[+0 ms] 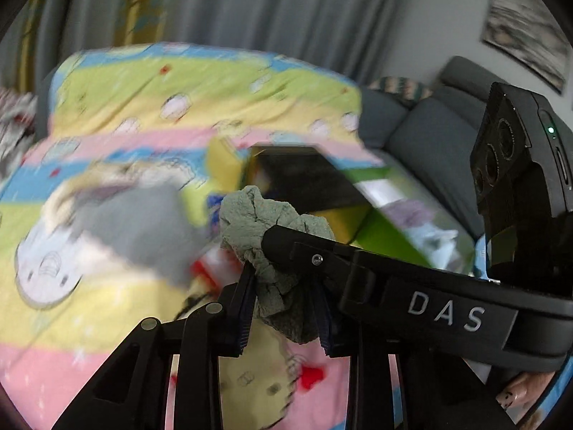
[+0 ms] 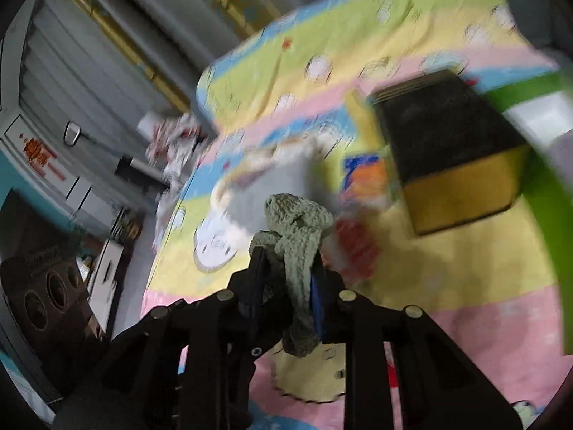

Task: Organize soft objects
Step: 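Carry the green cloth into the box and release it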

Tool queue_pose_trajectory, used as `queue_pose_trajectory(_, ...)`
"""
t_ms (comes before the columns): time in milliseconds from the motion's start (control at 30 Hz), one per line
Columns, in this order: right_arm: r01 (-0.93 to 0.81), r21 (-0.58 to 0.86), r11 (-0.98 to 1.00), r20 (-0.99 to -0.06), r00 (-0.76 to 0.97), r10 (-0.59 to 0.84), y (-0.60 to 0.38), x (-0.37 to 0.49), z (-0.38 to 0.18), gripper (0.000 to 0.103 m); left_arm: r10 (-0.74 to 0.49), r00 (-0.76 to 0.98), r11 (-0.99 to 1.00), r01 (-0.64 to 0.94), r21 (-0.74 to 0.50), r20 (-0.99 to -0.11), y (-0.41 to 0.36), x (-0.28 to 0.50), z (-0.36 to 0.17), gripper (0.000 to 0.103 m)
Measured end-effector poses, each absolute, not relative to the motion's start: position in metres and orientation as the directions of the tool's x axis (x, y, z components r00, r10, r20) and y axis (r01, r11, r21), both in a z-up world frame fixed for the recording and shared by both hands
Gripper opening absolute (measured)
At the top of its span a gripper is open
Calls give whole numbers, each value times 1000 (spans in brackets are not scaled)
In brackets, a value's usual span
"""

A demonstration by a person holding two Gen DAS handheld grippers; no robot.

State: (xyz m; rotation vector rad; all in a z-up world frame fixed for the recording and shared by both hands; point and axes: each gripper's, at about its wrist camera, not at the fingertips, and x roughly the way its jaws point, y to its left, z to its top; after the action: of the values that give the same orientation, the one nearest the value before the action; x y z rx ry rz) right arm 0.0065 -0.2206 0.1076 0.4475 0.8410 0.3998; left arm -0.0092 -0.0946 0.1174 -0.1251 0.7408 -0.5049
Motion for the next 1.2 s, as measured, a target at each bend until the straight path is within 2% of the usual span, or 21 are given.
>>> queue_pose_trajectory(100, -101, 484, 869, -599, 687, 413, -252, 1, 121, 23, -542, 607, 834, 473, -283, -582, -131, 0, 127, 30)
queue_pose_trajectory(333, 42, 502, 864, -521, 812, 264, -333, -12, 138, 23, -660, 562, 735, 620, -275, -498, -207, 14, 143, 30)
queue_pose_trajectory(567, 176, 555, 813, -460, 879, 123, -400, -36, 135, 23, -711, 493, 647, 738, -191, -501, -284, 17, 142, 30)
queue_pose_trajectory(800, 294, 599, 745, -467, 884, 27, -438, -43, 118, 23, -708, 458, 635, 747, -199, -538, -332, 32, 128, 30)
queue_pose_trajectory(1067, 394, 592, 704, -536, 844, -21, -458, -40, 100, 25, -695, 433, 659, 702, -269, -574, -334, 40, 115, 30)
queue_pose_trajectory(1100, 388, 592, 706, -536, 844, -14, -458, -40, 100, 26, -689, 432, 663, 700, -265, -581, -334, 39, 115, 33)
queue_pose_trajectory(1133, 384, 593, 708, -538, 843, -7, -457, -41, 101, 31, -685, 429, 665, 698, -265, -589, -333, 39, 115, 43)
queue_pose_trajectory(1167, 386, 595, 705, -537, 843, -9, -457, -42, 102, 45, -681, 426, 668, 696, -266, -595, -330, 38, 116, 49)
queue_pose_trajectory(1200, 390, 597, 702, -537, 844, -12, -456, -43, 102, 54, -678, 430, 672, 691, -266, -597, -329, 38, 116, 61)
